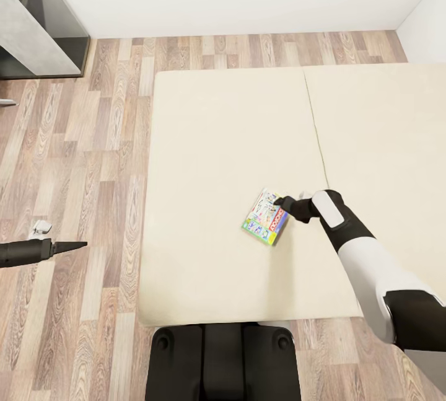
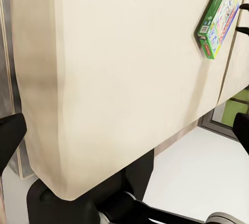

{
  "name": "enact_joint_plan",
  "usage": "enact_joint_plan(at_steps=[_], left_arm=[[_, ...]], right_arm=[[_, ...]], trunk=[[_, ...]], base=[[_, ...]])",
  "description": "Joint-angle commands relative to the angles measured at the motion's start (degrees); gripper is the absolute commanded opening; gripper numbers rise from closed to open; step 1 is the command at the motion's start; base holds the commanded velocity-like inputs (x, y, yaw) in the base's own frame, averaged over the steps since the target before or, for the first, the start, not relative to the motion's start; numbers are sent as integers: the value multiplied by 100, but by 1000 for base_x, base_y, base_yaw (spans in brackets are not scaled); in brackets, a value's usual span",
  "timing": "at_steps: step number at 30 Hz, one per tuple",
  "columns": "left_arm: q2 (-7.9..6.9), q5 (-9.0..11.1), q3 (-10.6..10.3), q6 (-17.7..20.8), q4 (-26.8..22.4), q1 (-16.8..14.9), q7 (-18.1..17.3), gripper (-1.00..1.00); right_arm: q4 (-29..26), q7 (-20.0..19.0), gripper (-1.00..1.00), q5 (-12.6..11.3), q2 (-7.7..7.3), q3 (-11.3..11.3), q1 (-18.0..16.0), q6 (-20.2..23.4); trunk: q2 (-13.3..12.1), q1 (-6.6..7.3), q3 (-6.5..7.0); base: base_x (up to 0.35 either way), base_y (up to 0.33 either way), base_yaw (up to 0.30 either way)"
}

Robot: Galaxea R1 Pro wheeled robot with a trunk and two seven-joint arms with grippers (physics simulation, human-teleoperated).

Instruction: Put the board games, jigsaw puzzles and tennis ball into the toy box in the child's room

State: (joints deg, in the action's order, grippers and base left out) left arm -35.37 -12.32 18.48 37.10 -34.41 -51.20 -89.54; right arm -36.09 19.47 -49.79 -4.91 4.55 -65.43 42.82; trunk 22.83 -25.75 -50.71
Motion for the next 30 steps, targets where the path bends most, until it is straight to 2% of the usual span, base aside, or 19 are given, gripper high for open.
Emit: enact_joint_plan(at_steps=[1,10,19,30], left_arm=[[4,-60,24,60,-4,-4,-46,100],[4,-55,24,60,-4,-4,-46,100],[-4,-60,48,54,-4,-4,-46,100],[-6,-60,51,52,-4,-4,-46,100]], right_arm=[[-14,51,100,-59,-2,39,-6,-1],[-53,64,100,-58,16,45,-33,-4],[-56,81,100,-57,47,57,-214,32],[-56,91,100,-56,49,69,-357,41]], trunk=[[9,-3,-6],[9,-3,-6],[9,-3,-11],[9,-3,-82]], base=[[0,0,0],[0,0,0],[0,0,0],[0,0,0]])
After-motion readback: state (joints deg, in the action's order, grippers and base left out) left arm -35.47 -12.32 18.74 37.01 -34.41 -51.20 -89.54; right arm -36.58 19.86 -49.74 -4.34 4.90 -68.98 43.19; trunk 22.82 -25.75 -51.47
